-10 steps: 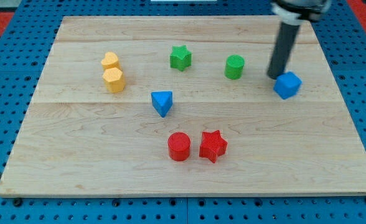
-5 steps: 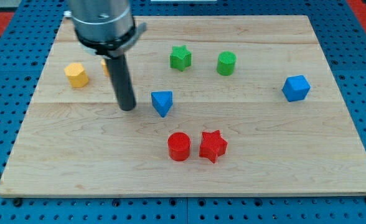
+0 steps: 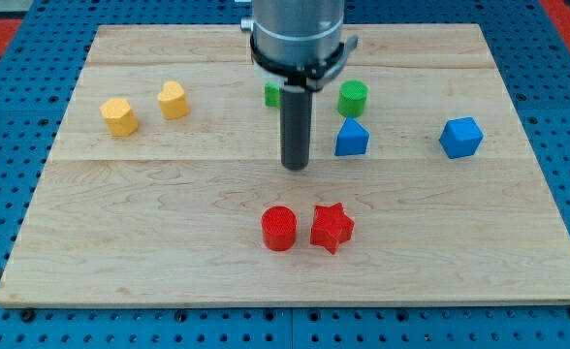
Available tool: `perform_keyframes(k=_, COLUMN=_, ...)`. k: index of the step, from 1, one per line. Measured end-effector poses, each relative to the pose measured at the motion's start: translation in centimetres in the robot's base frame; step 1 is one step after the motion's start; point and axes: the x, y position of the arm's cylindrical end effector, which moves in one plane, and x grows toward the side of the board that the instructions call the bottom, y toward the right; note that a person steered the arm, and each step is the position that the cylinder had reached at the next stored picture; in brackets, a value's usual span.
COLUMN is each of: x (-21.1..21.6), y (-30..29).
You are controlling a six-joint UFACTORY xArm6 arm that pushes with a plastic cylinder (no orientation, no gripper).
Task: Move the blue triangle closer to the blue cube
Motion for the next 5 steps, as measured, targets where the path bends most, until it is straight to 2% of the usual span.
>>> perform_keyframes(k=1, x=-2.2, y=0.0)
perform_keyframes(k=3, x=-2.3, y=11.1)
perform_keyframes(k=4, x=-2.3, y=13.6)
perform_keyframes(k=5, x=-2.3, y=13.6)
